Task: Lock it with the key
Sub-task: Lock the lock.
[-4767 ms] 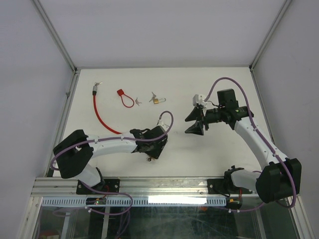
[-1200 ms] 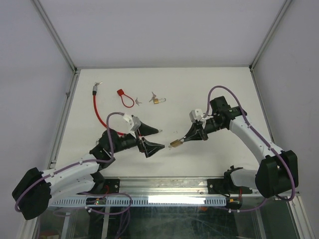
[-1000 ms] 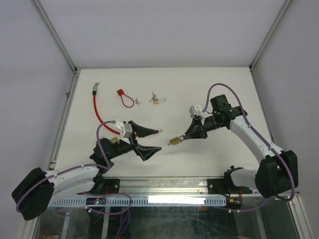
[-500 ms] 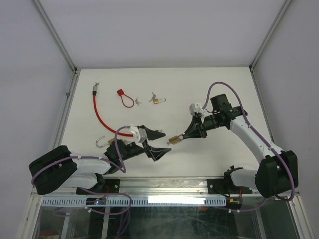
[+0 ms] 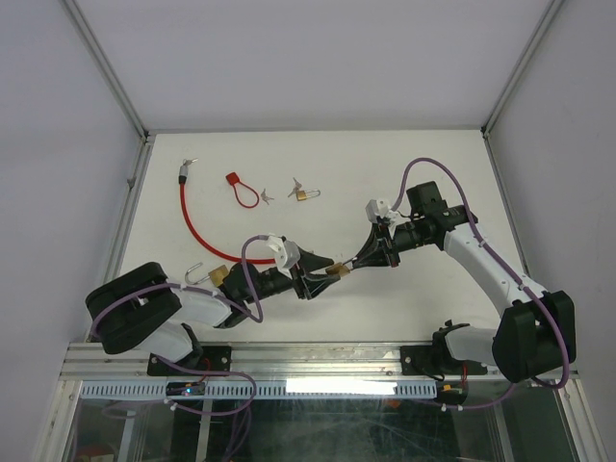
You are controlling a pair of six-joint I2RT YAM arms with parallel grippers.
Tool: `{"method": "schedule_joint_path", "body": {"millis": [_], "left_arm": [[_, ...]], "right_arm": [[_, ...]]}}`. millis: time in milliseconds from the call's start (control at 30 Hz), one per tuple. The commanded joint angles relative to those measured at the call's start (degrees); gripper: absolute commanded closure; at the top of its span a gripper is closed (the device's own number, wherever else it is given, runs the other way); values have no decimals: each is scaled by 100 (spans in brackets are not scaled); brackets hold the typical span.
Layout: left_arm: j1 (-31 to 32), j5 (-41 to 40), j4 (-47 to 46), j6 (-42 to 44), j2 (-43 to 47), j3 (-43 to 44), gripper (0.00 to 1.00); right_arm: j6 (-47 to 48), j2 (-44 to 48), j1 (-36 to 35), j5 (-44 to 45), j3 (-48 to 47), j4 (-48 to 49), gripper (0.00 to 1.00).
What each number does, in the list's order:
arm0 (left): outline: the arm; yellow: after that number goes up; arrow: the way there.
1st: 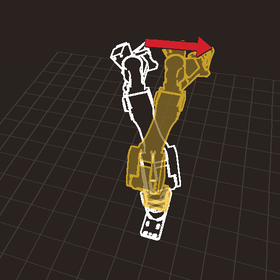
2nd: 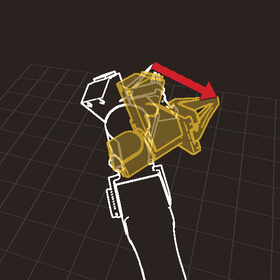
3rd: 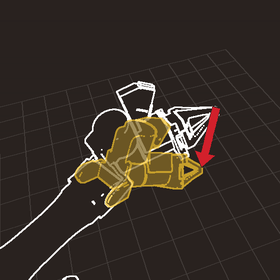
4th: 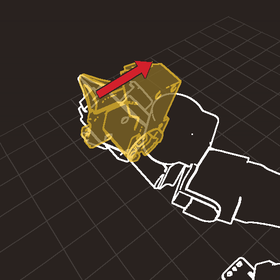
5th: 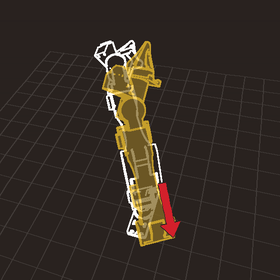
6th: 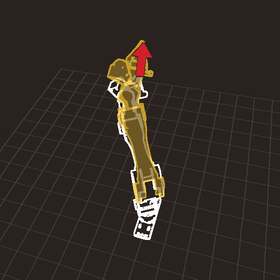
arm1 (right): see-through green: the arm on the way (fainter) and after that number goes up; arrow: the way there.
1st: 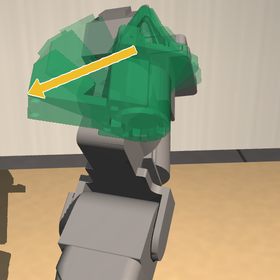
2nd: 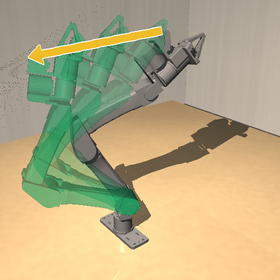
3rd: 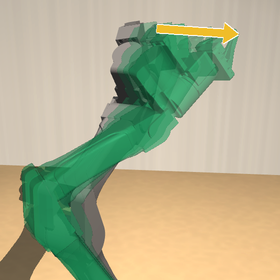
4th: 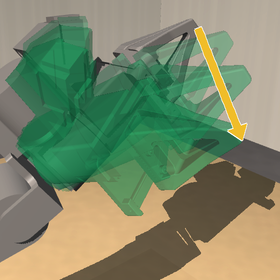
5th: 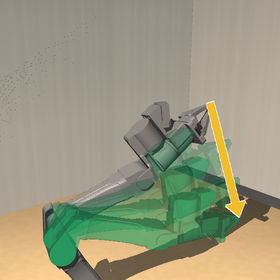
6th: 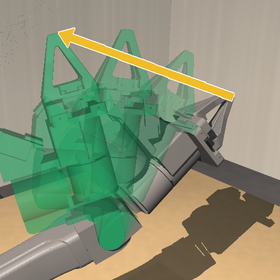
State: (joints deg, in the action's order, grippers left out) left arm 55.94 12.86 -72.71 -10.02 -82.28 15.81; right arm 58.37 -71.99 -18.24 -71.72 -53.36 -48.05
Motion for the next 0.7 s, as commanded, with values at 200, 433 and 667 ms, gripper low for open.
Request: {"method": "schedule_joint_path", "body": {"millis": [200,433,667], "left_arm": [[57,447,-680,-22,-419,293,59],[58,500,-910,10,-456,244,76],[49,540,-923,126,-447,219,100]], "right_arm": [[-30,189,13,-547,-184,176,100],[15,159,-24,-566,-142,178,100],[49,115,-96,-606,-114,181,100]]}}
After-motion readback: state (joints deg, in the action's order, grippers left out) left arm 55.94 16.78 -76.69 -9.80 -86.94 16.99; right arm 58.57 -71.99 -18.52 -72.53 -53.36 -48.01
